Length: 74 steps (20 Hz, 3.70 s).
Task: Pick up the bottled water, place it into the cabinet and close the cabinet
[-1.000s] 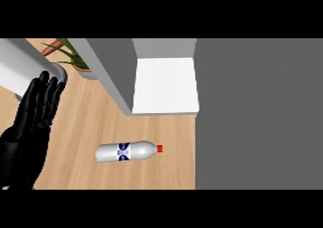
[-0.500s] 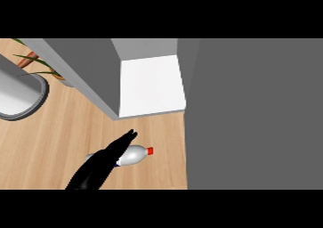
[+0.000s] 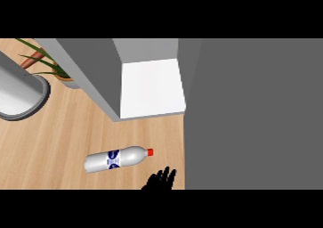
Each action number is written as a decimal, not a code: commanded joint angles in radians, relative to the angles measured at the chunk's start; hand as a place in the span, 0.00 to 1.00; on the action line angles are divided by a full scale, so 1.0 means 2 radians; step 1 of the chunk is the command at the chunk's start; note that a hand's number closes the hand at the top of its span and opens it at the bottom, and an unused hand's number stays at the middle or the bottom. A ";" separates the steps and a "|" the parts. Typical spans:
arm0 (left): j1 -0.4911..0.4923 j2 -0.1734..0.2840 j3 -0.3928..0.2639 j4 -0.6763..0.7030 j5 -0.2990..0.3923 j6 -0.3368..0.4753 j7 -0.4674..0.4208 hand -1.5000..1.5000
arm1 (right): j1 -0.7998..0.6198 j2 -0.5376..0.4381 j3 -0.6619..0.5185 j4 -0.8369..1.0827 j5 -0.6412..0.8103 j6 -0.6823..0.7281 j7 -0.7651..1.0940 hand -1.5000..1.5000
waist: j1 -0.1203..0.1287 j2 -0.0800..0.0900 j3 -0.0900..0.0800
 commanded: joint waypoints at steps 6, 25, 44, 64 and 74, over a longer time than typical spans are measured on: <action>-0.037 -0.017 -0.169 0.047 0.019 0.112 0.150 0.00 | 0.066 -0.022 -0.025 -0.101 -0.055 0.005 0.048 0.00 | 0.013 -0.002 -0.002; -0.168 -0.017 -0.226 0.060 0.055 0.177 0.238 0.00 | 0.123 -0.018 -0.048 -0.143 -0.081 0.020 0.046 0.00 | 0.022 -0.004 -0.002; -0.300 -0.017 -0.160 0.157 0.122 0.116 0.222 0.00 | 0.201 -0.029 -0.101 -0.178 -0.130 0.062 0.020 0.00 | 0.035 -0.002 -0.002; -0.335 0.038 -0.067 0.286 0.107 0.105 0.087 0.00 | 0.297 -0.021 -0.147 -0.184 -0.177 0.137 -0.045 0.00 | 0.044 -0.002 -0.002; -0.296 0.097 -0.045 0.271 0.089 0.119 0.053 0.00 | 0.323 -0.037 -0.179 -0.176 -0.220 0.162 -0.073 0.00 | 0.049 -0.003 -0.002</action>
